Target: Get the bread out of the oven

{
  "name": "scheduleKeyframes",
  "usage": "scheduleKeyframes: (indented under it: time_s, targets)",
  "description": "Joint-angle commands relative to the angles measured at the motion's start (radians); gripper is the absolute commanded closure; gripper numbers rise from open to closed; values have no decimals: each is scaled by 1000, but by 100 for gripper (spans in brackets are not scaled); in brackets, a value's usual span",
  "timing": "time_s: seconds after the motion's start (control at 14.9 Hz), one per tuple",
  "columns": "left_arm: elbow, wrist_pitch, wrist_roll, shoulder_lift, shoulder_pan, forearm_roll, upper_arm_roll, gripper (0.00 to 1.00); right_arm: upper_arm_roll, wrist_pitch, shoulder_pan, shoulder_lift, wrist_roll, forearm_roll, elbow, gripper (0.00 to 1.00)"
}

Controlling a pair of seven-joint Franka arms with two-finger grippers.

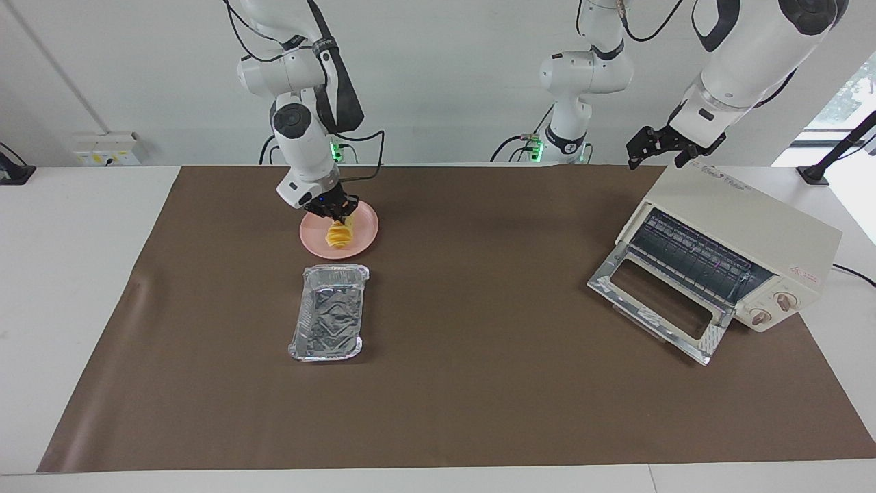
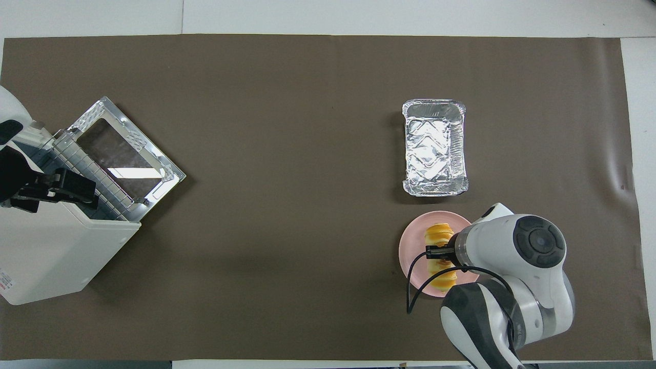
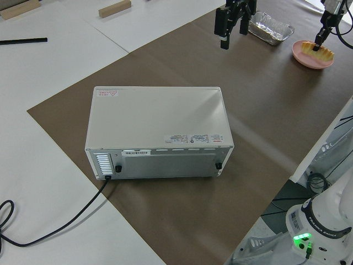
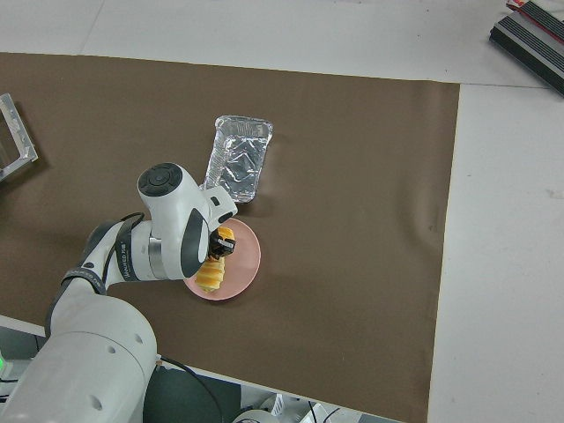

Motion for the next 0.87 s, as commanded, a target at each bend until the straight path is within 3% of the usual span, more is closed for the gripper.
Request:
scheduleKeyframes:
  time_s: [0.0, 0.2, 0.27, 0.47, 0.81]
  targets:
    - [-19, 15, 4, -19, 4, 13, -3, 0, 0, 22, -2, 9, 10, 12, -6, 100]
    - [-19, 15, 4, -19, 4, 13, -3, 0, 0, 22, -2, 11, 10, 12, -5, 100]
    - [-19, 15, 4, -19, 4, 13, -3, 0, 0, 20, -2, 14, 7, 12, 0, 91]
    - [-19, 15, 6, -19, 4, 13, -3, 0, 0, -13, 0, 23, 0, 12, 56, 3]
    - [-19, 15, 4, -19, 4, 13, -3, 0, -3, -254, 0, 1, -4, 10, 243, 0]
